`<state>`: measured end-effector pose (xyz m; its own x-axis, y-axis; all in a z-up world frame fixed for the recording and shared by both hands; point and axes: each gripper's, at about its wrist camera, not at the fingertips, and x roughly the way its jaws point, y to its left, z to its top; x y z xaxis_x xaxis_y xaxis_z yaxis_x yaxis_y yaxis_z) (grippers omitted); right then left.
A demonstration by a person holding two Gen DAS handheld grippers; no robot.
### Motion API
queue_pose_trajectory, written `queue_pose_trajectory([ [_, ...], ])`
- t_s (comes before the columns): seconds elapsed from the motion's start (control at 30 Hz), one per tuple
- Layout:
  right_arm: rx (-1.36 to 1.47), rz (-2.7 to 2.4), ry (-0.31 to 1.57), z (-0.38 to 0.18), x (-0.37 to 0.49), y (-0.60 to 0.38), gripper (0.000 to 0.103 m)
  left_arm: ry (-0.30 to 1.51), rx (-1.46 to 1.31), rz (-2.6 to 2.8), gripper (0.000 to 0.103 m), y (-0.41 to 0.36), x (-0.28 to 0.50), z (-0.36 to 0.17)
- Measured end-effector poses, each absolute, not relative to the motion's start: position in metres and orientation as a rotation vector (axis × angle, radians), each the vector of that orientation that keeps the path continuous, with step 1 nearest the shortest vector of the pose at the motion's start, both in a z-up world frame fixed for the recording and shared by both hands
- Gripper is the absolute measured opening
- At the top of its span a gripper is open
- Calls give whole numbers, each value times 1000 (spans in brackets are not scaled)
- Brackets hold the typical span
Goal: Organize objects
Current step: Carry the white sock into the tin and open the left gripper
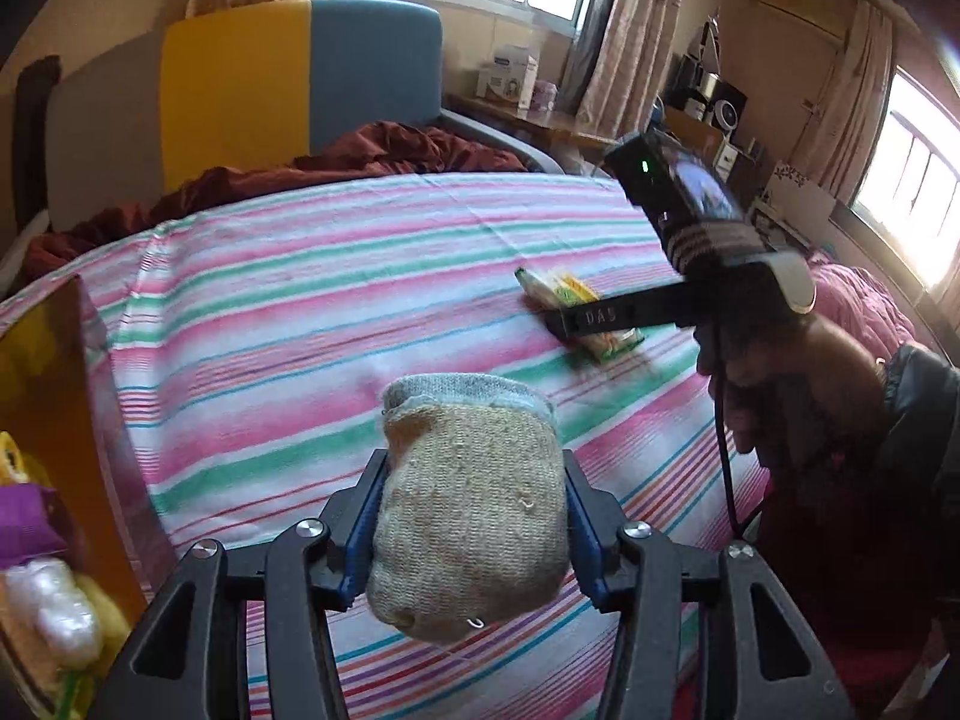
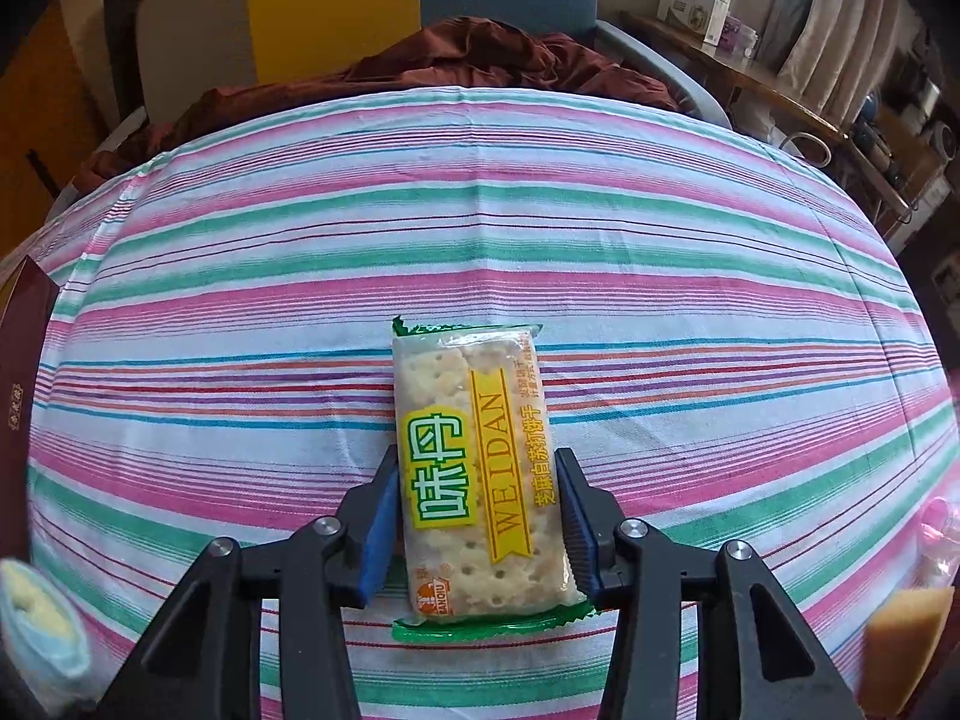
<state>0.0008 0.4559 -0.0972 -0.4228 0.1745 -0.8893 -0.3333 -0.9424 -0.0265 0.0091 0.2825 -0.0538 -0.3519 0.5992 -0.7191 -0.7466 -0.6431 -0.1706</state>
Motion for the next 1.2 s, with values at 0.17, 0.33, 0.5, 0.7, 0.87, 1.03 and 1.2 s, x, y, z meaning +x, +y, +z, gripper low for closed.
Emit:
queue_pose_trajectory([
  [0.17,-1520,2512,243,-96,-1,433,48,237,-936,2143,53,259,8,-32],
  [0.33,-1556,2588,180,-97,0,406,48,211,-922,2210,53,235,5,-21],
  [0.5,-1557,2596,179,-100,-5,407,48,181,-928,2253,53,212,0,-16],
  [0.7,-1542,2597,148,-100,-3,407,48,151,-937,2293,53,192,-5,-13],
  [0.87,-1531,2594,121,-101,-4,405,48,126,-953,2321,53,174,-10,-13],
  [1.03,-1527,2594,115,-102,-4,405,48,100,-973,2356,53,153,-16,-14],
  [1.2,-1526,2594,96,-101,-1,404,48,-9,-1013,2397,53,107,-28,-16],
])
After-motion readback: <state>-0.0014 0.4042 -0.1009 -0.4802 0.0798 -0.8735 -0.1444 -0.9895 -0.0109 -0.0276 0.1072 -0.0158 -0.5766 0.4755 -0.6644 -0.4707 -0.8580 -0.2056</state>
